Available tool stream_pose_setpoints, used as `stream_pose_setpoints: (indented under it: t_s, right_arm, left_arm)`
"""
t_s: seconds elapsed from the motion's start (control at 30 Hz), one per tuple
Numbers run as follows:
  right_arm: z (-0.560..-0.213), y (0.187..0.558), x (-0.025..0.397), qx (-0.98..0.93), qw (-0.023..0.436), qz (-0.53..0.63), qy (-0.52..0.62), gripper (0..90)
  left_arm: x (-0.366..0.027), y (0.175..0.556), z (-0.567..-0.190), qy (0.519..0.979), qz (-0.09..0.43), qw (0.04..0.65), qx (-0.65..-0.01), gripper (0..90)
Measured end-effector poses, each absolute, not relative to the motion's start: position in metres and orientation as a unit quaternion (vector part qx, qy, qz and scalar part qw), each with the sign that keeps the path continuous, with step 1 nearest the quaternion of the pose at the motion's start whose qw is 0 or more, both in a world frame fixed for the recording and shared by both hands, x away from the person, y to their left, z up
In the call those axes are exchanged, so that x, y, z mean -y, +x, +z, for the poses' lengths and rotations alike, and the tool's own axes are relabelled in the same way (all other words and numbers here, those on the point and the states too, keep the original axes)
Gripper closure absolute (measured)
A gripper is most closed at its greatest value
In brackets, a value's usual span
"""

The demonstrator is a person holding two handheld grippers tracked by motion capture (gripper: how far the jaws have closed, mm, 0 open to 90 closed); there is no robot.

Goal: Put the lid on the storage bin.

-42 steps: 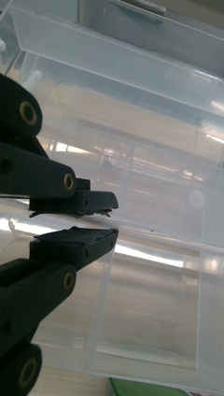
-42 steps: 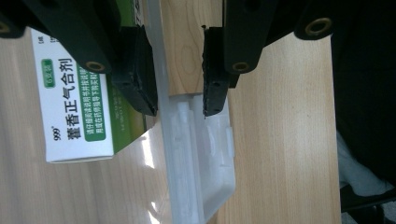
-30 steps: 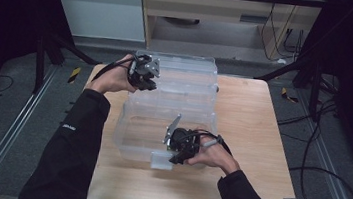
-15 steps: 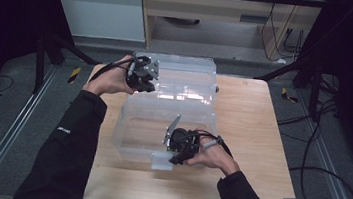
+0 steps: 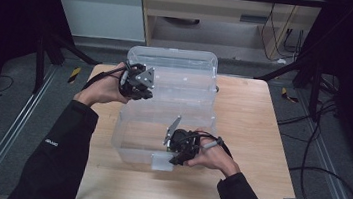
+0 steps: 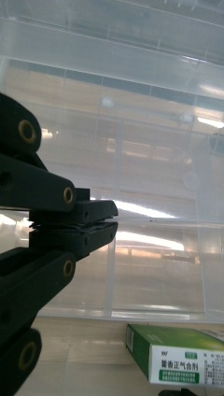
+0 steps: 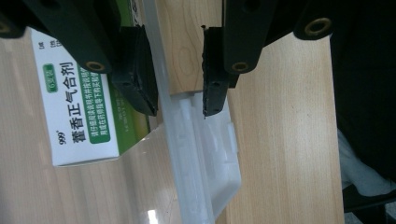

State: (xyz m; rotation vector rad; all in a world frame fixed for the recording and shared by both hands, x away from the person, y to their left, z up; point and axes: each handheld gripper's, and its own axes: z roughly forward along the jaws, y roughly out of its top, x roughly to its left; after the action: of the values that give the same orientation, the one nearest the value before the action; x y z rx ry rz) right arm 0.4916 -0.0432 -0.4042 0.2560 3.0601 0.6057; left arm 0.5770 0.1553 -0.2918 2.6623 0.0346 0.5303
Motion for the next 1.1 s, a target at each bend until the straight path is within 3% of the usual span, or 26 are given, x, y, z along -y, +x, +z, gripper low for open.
stream_pose_setpoints:
  t_s: [1.1]
  right_arm:
    - [-0.404, 0.488, 0.044, -0.977, 0.013, 0.197, 0.076, 66.7]
  left_arm:
    - [-0.158, 0.523, -0.301, 0.961, 0.193, 0.198, 0.009, 87.8]
